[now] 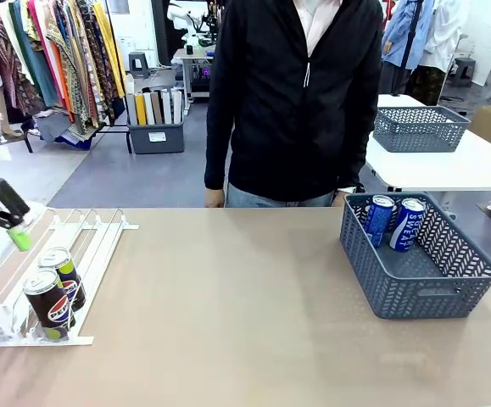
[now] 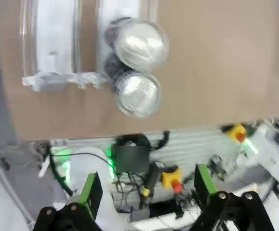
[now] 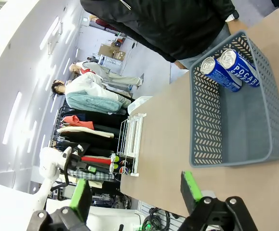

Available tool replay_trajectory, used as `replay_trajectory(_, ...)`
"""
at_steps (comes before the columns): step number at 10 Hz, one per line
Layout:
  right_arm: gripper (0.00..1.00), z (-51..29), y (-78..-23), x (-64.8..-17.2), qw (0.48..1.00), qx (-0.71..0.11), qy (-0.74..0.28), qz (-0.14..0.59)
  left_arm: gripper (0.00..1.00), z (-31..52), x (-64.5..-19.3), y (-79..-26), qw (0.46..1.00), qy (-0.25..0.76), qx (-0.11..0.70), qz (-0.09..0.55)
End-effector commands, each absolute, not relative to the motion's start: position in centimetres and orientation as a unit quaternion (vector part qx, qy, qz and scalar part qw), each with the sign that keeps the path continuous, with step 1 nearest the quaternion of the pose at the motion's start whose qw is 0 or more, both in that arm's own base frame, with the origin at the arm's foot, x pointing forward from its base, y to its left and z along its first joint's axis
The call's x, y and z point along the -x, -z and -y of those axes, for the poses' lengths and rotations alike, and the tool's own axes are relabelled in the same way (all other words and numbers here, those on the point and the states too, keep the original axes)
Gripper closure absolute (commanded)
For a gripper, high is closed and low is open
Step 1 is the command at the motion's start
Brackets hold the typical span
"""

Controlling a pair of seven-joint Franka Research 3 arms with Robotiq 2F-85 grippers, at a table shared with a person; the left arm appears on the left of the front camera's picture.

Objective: Retrieve and store the cans from the dispenser.
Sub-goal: Pick up one can from the Automatic Can Dispenser and place it in the middle of the table.

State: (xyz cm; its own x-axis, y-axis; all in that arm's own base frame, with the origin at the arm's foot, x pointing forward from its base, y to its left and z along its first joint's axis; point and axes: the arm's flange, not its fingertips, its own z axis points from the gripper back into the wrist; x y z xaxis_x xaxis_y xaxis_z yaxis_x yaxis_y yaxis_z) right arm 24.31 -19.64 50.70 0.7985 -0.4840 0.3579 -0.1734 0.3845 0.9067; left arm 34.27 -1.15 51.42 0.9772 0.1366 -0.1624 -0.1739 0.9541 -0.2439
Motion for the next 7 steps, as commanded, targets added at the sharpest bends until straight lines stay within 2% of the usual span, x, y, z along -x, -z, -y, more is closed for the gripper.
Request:
replay_trajectory(1, 0.00, 19.7, -50.9, -24.6, 0.768, -0.550, 0.092, 0.316, 0.00, 1.3, -35.5, -50.6, 0.992, -0.087, 0.060, -0.069)
replay_trajectory(2, 0.00, 19.7, -50.9, -24.6, 0.768, -0.550, 0.092, 0.316, 0.00, 1.2, -34.3, -51.4, 0.986, -0.079, 0.129, -0.072)
replay_trajectory(6, 0.00, 19.7, -50.9, -24.6, 0.768, -0.550, 0.092, 0.316, 0.00, 1.5, -34.9, -51.0, 0.988, -0.083, 0.110, -0.070)
replay_trajectory(7, 0.00, 19.7, -50.9, -24.6, 0.768, -0.550, 0.092, 0.316, 0.00, 2.8, -35.3, -49.8, 0.991, -0.080, 0.104, -0.022)
